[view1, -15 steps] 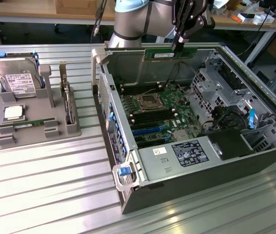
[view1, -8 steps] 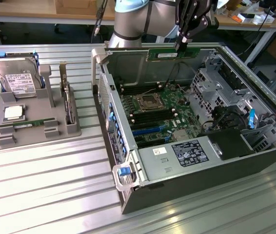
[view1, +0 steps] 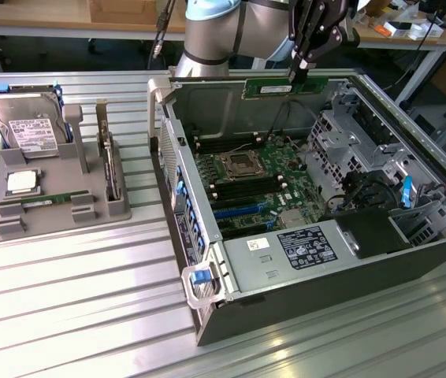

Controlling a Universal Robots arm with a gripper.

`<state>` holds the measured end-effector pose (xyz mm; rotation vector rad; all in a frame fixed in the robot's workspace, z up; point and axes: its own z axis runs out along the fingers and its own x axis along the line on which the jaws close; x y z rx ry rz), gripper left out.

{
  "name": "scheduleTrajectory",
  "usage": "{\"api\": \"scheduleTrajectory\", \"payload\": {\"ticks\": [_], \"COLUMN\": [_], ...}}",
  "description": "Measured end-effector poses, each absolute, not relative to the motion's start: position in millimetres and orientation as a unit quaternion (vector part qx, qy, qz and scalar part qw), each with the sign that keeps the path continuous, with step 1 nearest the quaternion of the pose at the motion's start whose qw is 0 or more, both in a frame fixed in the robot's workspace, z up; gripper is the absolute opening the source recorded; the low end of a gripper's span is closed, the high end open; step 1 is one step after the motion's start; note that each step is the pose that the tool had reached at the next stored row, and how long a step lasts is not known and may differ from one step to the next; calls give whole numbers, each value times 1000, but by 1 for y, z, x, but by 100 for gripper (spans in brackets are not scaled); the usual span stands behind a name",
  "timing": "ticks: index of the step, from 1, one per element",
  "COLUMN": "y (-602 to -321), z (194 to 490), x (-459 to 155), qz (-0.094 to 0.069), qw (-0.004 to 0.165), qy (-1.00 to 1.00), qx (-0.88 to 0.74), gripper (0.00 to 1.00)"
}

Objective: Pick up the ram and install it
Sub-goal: 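Pick up the ram and move it above insertion slot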

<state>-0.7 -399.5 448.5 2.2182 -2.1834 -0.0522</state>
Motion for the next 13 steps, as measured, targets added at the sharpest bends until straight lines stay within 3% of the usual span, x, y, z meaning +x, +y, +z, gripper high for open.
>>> {"api": "scheduleTrajectory", "payload": {"ticks": [13], "y": [-399], "z": [448], "x": [18], "qz": [-17], "qw": [14], "qy": [-701], "qx": [712], "gripper": [12]}}
